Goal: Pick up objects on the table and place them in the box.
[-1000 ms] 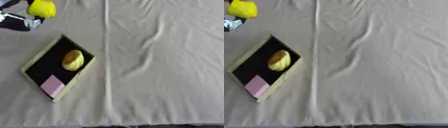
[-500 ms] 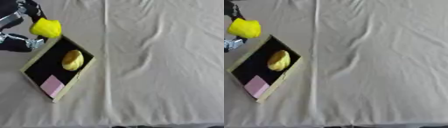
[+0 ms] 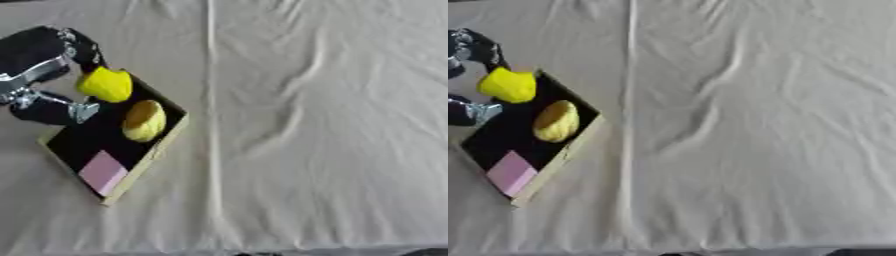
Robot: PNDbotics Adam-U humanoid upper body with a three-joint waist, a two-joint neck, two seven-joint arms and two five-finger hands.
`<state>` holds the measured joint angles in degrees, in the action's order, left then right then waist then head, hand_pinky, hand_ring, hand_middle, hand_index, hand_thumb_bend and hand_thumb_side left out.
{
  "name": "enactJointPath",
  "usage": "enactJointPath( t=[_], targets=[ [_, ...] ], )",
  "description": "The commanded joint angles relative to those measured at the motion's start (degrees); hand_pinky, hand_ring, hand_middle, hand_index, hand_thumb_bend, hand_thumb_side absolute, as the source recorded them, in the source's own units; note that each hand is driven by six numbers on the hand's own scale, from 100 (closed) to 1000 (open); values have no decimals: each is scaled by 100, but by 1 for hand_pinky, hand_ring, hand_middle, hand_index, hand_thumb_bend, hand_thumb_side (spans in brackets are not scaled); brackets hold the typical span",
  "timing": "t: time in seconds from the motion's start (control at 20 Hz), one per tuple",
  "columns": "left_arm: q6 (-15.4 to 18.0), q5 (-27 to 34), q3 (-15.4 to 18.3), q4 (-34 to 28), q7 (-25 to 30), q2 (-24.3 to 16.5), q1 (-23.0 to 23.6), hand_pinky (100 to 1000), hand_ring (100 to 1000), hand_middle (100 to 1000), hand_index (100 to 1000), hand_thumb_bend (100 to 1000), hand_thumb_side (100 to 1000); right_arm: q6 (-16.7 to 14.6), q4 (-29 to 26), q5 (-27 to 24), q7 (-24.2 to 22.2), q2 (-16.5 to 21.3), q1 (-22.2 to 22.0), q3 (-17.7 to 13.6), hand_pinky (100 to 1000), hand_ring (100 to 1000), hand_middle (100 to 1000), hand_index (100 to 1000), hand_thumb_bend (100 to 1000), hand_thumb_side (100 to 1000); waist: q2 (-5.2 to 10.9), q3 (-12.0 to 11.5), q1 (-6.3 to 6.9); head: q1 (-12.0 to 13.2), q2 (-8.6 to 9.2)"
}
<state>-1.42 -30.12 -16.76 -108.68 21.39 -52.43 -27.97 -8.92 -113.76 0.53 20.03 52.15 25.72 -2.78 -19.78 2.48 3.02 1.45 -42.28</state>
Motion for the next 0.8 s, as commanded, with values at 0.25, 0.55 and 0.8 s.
enactJointPath(
  t=[0.25,0.55,0.8],
  targets=[
    [280,-240,-106,225,750,-129,33,867,819,768,869,303,100,-37,-83,-41,11,90,69,-66,925,850,734,824,100,100,131,6,-23,23,12],
    [314,-543,1,252,955,-141,91,970,917,866,954,566,402,-29,-83,-31,-1,82,39,-73,925,850,734,824,100,100,140,-6,-30,11,17],
    [335,-741,83,171,813,-151,139,982,932,875,960,616,449,-16,-83,-25,-13,79,15,-73,926,850,734,824,100,100,143,-17,-31,-9,17]
  ],
)
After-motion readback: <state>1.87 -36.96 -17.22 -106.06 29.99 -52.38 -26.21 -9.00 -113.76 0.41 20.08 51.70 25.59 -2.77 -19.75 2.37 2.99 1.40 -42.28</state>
